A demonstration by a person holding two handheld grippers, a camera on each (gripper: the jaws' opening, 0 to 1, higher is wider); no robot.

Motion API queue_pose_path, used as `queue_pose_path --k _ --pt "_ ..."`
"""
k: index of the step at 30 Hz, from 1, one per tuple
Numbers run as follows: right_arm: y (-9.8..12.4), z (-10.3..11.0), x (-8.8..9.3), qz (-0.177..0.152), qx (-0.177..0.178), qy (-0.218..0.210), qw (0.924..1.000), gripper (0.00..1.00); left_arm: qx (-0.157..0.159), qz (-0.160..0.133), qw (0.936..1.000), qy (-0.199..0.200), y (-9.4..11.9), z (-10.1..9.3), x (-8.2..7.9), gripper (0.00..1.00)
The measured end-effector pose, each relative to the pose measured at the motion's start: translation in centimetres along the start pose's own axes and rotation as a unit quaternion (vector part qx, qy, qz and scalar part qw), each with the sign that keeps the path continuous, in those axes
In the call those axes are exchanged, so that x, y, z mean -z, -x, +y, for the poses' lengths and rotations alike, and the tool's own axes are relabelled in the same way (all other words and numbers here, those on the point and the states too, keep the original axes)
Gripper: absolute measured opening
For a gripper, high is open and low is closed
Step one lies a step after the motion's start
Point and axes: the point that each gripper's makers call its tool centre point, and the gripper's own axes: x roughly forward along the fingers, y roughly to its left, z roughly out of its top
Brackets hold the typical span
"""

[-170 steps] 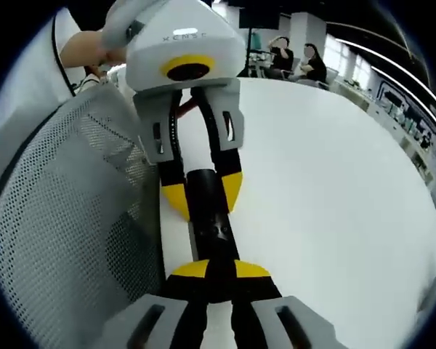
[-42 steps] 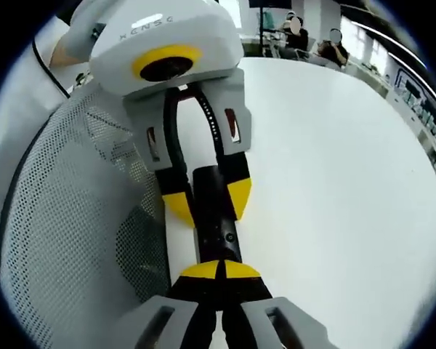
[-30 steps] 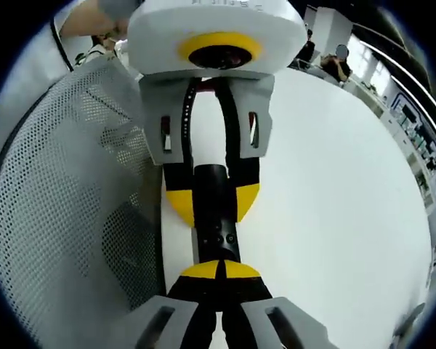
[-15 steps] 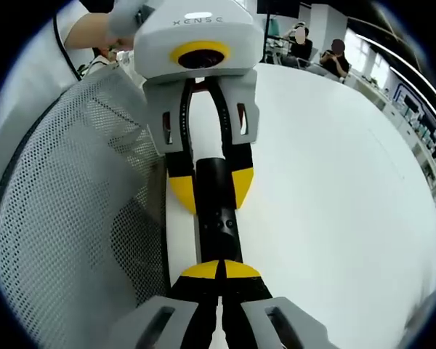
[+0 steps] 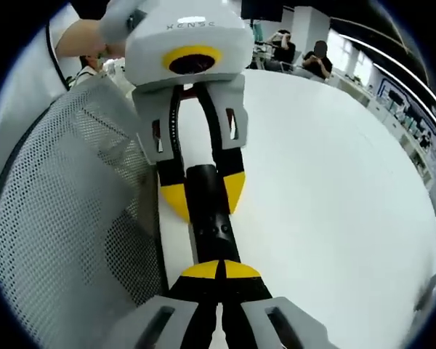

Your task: Press the specified remote control buttons in sequence, fully releasing each button before pressing the next.

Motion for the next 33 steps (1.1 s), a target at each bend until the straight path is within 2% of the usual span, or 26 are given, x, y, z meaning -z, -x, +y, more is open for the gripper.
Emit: queue_pose_path --k 2,6,8,11,14,19,21,25,26,28,30,33 --pt "0.09 -0.05 0.02 -0.01 0.003 -0.011 0.9999 0.0 0.0 0.0 1.0 0.0 -0.01 0.0 -0.01 0.22" --pt "-0.04 0.15 -0.25 -0.028 0.008 -0.005 0.9996 0.0 0.0 0.0 1.0 -0.001 0.0 -0.01 -0.02 0.22" --pt "-0.29 0.56 -0.58 -0.036 0.0 -0.006 0.9993 0.0 0.0 0.0 1.0 -0.001 0.0 -0.02 -0.03 0.23" --pt "-0.51 0.52 -0.59 -0.007 0.005 0.025 0.9997 0.0 0.001 0.002 1.0 -0.002 -0.01 -0.01 -0.06 0.23" --pt "-0.61 0.5 -0.69 0.015 0.007 0.034 0.9993 0.0 0.001 0.001 1.0 -0.003 -0.02 -0.01 -0.08 0.23" --pt "-0.88 0.07 -0.86 0.041 -0.004 0.027 0.9988 0.0 0.002 -0.009 1.0 -0.003 0.04 -0.02 -0.03 0.22" --pt "-0.83 0.15 -0.76 0.042 -0.011 -0.008 0.999 0.0 0.003 -0.008 0.9999 -0.006 0.04 -0.02 -0.05 0.22" --pt "-0.87 0.27 -0.8 0.056 -0.008 0.003 0.9984 0.0 0.006 -0.002 0.9999 -0.009 0.01 -0.02 -0.07 0.22" --pt "-0.82 0.32 -0.77 0.054 -0.005 0.023 0.9983 0.0 0.006 -0.001 0.9999 -0.008 0.0 -0.01 -0.06 0.22" --pt "-0.7 0.36 -0.68 0.038 -0.005 0.026 0.9989 0.0 0.004 -0.003 1.0 -0.006 0.0 0.01 -0.04 0.22" --pt "-0.51 0.26 -0.79 -0.002 -0.008 -0.002 1.0 0.0 0.003 -0.01 0.9999 -0.004 0.04 0.0 -0.02 0.22" --pt "-0.37 0.28 -0.8 -0.013 -0.013 -0.012 0.9997 0.0 0.002 -0.016 0.9999 -0.003 0.07 -0.02 -0.06 0.23"
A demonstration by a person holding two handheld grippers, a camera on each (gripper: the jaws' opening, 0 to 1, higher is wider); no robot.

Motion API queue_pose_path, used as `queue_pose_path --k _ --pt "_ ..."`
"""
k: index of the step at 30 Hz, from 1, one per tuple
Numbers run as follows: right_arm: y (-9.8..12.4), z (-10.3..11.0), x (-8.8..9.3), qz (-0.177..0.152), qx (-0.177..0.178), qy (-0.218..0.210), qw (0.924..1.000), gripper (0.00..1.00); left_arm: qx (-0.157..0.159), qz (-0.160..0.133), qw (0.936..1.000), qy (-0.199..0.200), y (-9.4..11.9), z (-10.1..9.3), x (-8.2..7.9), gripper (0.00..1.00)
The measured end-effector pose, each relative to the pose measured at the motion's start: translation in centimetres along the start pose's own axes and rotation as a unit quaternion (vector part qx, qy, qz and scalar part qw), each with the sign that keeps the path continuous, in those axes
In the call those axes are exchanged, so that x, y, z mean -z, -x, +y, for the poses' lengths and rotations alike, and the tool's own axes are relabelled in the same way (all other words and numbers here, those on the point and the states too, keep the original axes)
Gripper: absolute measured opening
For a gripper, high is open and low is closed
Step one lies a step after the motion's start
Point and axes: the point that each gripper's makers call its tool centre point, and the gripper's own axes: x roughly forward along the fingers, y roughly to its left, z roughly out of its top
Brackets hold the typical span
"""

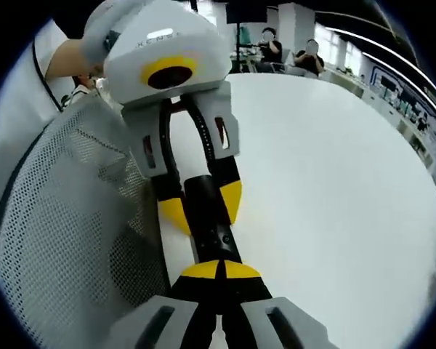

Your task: Press the specified remote control buttons in sequence, fully releasing each button before pressing the next.

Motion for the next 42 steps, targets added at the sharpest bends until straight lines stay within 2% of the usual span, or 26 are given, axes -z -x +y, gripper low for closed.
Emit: queue_pose_path --k 4,7,8,15,18,20,23,27,30,34,39,42 --pt "-0.2 0.3 -0.9 -0.005 0.007 0.015 0.9998 0.0 0.0 0.0 1.0 0.0 0.0 0.0 0.0 0.23" --pt "-0.8 0.5 -0.5 0.021 0.003 0.047 0.9987 0.0 -0.001 0.0 1.0 0.001 0.0 0.0 0.0 0.23" --pt "-0.7 0.4 -0.7 0.021 0.005 0.058 0.9981 0.0 -0.001 -0.002 1.0 0.002 0.0 0.0 0.0 0.23" --pt "-0.9 0.4 -0.6 0.044 0.014 0.082 0.9955 0.0 -0.001 -0.008 1.0 0.004 0.0 -0.1 0.0 0.23" --pt "-1.0 0.3 -0.6 0.045 0.019 0.079 0.9957 0.0 -0.001 -0.004 1.0 0.003 0.0 -0.1 0.0 0.22" --pt "-1.0 0.2 -0.6 0.041 0.022 0.054 0.9974 0.0 -0.001 -0.003 1.0 0.001 0.0 -0.1 0.0 0.22" --pt "-1.0 0.1 -0.6 0.037 0.021 0.047 0.998 0.0 0.002 -0.005 1.0 0.0 0.0 0.0 0.0 0.23" --pt "-0.8 0.1 -0.7 0.013 0.025 0.014 0.9995 0.0 0.0 -0.001 1.0 0.003 0.0 0.0 0.0 0.22" --pt "-0.8 0.4 -0.6 0.008 0.026 0.031 0.9992 0.0 -0.002 -0.002 1.0 0.007 0.0 0.0 0.0 0.23" --pt "-0.9 1.0 -1.1 0.015 0.002 0.033 0.9993 0.0 -0.004 -0.005 0.9999 0.01 0.0 0.0 0.0 0.23" --pt "-1.2 1.7 -1.2 0.02 -0.002 0.037 0.9991 0.0 -0.005 -0.009 0.9999 0.012 0.0 0.0 0.0 0.23" --pt "-1.8 3.0 -1.4 0.019 -0.029 0.03 0.9989 0.0 -0.005 -0.01 0.9999 0.013 0.0 0.0 0.0 0.23"
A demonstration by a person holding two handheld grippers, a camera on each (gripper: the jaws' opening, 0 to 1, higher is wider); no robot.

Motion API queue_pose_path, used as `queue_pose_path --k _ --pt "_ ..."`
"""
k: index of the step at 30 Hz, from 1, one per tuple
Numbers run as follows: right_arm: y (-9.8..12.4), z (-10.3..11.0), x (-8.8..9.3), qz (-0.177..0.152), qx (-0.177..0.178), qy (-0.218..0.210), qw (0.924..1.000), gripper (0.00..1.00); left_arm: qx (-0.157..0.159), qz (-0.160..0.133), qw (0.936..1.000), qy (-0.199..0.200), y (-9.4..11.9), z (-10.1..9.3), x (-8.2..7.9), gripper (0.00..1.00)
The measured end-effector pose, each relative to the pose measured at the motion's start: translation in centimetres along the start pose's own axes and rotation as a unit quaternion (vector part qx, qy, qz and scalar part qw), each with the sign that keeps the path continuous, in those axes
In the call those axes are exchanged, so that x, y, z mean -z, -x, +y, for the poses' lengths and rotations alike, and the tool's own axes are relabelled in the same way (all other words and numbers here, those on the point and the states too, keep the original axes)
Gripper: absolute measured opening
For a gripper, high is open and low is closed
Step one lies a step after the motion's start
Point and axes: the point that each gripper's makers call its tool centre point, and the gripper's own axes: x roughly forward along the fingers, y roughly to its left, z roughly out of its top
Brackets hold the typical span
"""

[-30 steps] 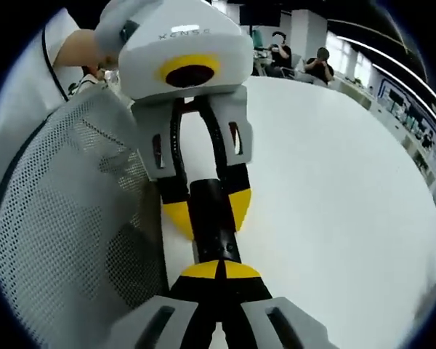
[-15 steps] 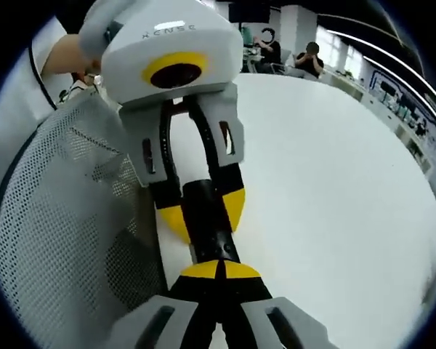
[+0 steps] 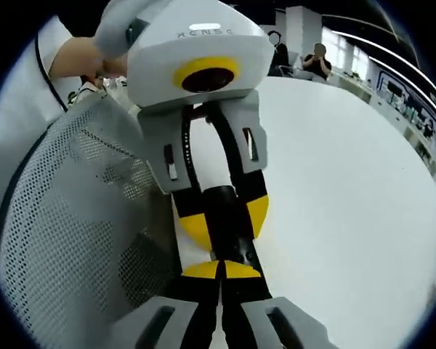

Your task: Press the specified remote control buttons in sequence, fully releasing each button before pressing the next.

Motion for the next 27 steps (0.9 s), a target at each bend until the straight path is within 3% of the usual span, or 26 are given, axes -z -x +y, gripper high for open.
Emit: queue_pose_path --k 1,2,3,4,5,8,10,14,16,21,27 --pt "-0.3 0.2 0.0 0.005 0.001 0.007 1.0 0.0 0.0 0.0 1.0 0.0 0.0 0.0 0.0 0.23" --pt "-0.5 0.2 0.8 0.036 0.004 0.026 0.999 0.0 -0.001 -0.002 1.0 0.006 0.0 0.0 -0.1 0.23" --pt "-0.9 0.4 2.7 0.095 0.003 0.035 0.9948 0.0 -0.001 -0.004 1.0 0.007 0.0 0.0 -0.1 0.23" --pt "-1.3 1.0 1.2 0.044 0.008 0.05 0.9977 0.0 -0.003 -0.006 1.0 0.006 0.0 0.1 -0.2 0.23" --pt "-1.3 0.8 1.3 0.057 0.006 0.04 0.9976 0.0 -0.002 -0.006 0.9999 0.008 -0.2 0.0 -0.2 0.23" --pt "-0.2 0.3 -0.1 0.009 0.015 0.03 0.9994 0.0 -0.002 -0.01 0.9999 0.007 -0.2 0.0 -0.3 0.23" --pt "0.6 -0.3 -0.6 -0.004 0.025 0.023 0.9994 0.0 -0.001 -0.01 0.9999 0.007 -0.2 0.0 -0.3 0.23" --pt "0.3 -1.4 0.2 0.018 0.037 0.024 0.9989 0.0 0.0 -0.011 0.9999 0.007 -0.2 -0.1 -0.3 0.23" --pt "0.3 -1.3 0.2 0.019 0.032 0.026 0.999 0.0 0.001 -0.012 0.9999 0.005 -0.1 -0.2 -0.2 0.23" --pt "0.2 -1.0 0.2 0.041 0.037 0.077 0.9955 0.0 0.0 -0.009 1.0 0.002 -0.1 -0.3 -0.1 0.23" --pt "-0.1 -0.8 0.2 0.054 0.033 0.085 0.9944 0.0 0.003 -0.011 0.9999 -0.002 0.0 -0.2 -0.1 0.23"
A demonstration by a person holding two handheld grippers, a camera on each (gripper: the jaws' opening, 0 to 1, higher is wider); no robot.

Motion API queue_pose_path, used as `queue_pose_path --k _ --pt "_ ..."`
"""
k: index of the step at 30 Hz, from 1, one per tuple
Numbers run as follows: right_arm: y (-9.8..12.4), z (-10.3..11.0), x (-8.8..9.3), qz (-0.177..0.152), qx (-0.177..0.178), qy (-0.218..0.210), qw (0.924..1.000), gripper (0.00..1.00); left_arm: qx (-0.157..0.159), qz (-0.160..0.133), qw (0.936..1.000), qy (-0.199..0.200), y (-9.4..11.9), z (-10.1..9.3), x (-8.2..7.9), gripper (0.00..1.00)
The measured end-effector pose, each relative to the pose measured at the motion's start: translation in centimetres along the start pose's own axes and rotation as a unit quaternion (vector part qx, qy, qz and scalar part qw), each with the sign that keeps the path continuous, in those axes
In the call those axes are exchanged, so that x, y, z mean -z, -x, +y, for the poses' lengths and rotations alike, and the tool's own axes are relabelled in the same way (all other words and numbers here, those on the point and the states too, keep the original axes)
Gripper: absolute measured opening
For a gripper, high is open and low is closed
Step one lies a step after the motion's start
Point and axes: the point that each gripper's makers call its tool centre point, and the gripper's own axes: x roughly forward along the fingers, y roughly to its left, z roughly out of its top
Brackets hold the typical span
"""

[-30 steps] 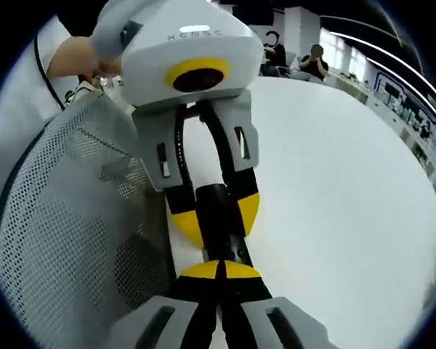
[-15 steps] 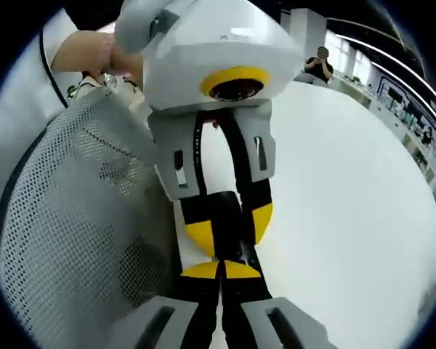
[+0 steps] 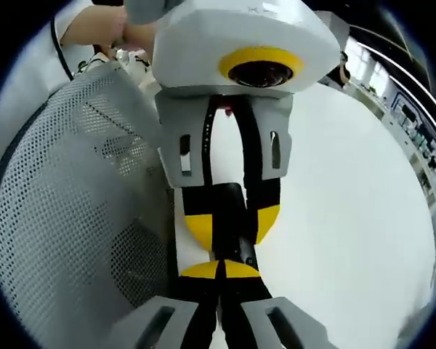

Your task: Press the specified remote control buttons in sequence, fully releasing each button before pressing the next.

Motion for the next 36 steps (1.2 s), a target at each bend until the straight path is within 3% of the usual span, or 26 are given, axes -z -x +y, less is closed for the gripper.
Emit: queue_pose_path --k 7,13,15,18,21,25,31,36 --pt "-0.1 0.1 0.1 0.001 0.002 -0.005 1.0 0.0 0.003 0.005 1.0 -0.005 0.0 -0.1 0.1 0.23" --pt "0.3 -0.1 0.0 -0.028 -0.004 -0.043 0.9986 0.0 0.005 0.006 0.9999 -0.008 0.1 0.0 0.1 0.23" --pt "0.4 -0.1 0.1 -0.024 0.003 -0.02 0.9995 0.0 0.006 0.005 1.0 -0.005 0.1 0.0 0.1 0.23" --pt "0.9 -1.3 0.0 -0.018 0.043 0.011 0.9988 0.0 0.007 0.005 1.0 -0.005 0.1 0.0 0.0 0.23" --pt "1.0 -1.5 0.0 -0.026 0.03 -0.03 0.9987 0.0 0.006 0.005 0.9999 -0.007 0.1 0.0 0.0 0.23" --pt "0.4 -1.5 0.3 -0.015 0.022 -0.023 0.9994 0.0 0.006 0.004 1.0 -0.006 0.0 0.0 0.0 0.23" --pt "0.4 -1.5 0.1 -0.005 0.03 0.002 0.9995 0.0 0.008 0.0 1.0 -0.003 0.0 0.0 0.0 0.23" --pt "0.2 -1.5 0.0 -0.002 0.065 0.058 0.9962 0.0 0.009 0.002 0.9999 -0.005 0.0 0.0 0.0 0.23"
